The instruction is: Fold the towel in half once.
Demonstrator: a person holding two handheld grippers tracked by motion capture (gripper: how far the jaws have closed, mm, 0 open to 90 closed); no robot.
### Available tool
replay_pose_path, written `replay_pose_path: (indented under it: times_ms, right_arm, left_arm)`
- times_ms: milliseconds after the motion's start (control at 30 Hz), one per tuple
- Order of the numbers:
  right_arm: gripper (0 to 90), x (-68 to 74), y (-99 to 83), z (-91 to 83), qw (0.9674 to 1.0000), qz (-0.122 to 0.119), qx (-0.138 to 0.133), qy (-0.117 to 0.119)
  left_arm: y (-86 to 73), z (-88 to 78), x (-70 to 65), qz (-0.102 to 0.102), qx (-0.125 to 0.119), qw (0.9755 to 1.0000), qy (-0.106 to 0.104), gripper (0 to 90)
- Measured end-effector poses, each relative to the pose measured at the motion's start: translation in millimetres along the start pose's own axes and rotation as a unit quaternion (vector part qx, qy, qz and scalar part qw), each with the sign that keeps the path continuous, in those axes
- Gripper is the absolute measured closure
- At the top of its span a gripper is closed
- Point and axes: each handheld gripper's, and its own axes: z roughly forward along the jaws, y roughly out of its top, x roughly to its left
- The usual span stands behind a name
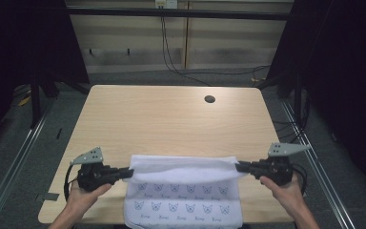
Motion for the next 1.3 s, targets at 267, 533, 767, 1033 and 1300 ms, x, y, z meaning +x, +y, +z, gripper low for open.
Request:
replay_pose_path:
  times_ms: [267, 533, 767, 1033, 1300]
  right_arm:
    - [86.8, 18.7, -55.0, 23.5, 0.9961, 0.016, 0.085, 0.013]
    - [86.9, 8.3, -70.7, 47.7, 0.9854, 0.027, 0.166, -0.026]
    - [87.0, -20.9, -56.5, 60.1, 0.9858, 0.029, 0.151, -0.067]
    - [87.0, -54.7, -38.0, 77.2, 0.9851, 0.039, 0.139, -0.094]
    - [87.0, -92.9, -15.3, 102.9, 0.9838, 0.023, 0.12, -0.131]
  left_arm:
    - [-39.2, 17.0, -9.2, -0.013, 0.093, 0.9955, -0.007, 87.1]
    - [-34.8, 46.1, 0.5, 0.007, 0.146, 0.9888, 0.027, 87.3]
    - [-15.0, 64.2, 31.3, 0.007, 0.123, 0.9899, 0.071, 87.5]
    - [10.3, 88.7, 74.0, -0.007, 0.091, 0.9898, 0.11, 87.4]
    - [31.9, 104.5, 108.5, 0.006, 0.083, 0.9862, 0.143, 87.3]
